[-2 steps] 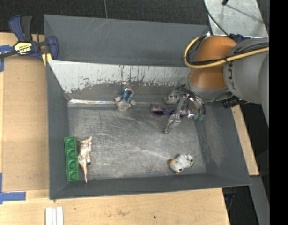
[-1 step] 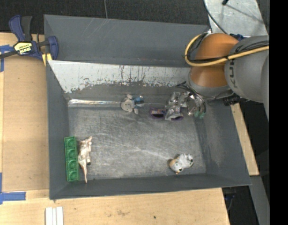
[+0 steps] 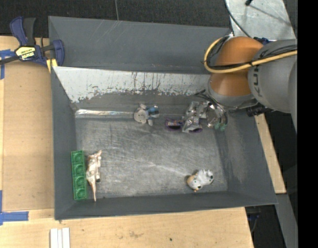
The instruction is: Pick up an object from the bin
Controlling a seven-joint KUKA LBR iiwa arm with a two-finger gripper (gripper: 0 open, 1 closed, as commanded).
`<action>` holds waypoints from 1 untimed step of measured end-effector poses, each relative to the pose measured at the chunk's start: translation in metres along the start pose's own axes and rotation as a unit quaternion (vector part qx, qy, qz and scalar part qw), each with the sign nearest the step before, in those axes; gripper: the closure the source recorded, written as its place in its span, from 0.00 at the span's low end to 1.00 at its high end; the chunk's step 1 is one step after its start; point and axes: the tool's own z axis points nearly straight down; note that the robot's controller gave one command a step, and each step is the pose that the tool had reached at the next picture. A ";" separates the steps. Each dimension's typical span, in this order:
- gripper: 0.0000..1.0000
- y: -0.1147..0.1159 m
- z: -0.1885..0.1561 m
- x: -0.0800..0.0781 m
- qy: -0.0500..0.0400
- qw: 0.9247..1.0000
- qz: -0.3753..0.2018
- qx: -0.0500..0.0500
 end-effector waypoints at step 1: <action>1.00 0.000 -0.101 -0.003 -0.002 1.000 -0.002 0.000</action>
Offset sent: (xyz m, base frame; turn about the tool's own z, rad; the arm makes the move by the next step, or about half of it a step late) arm 0.0000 0.0001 0.0146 0.0000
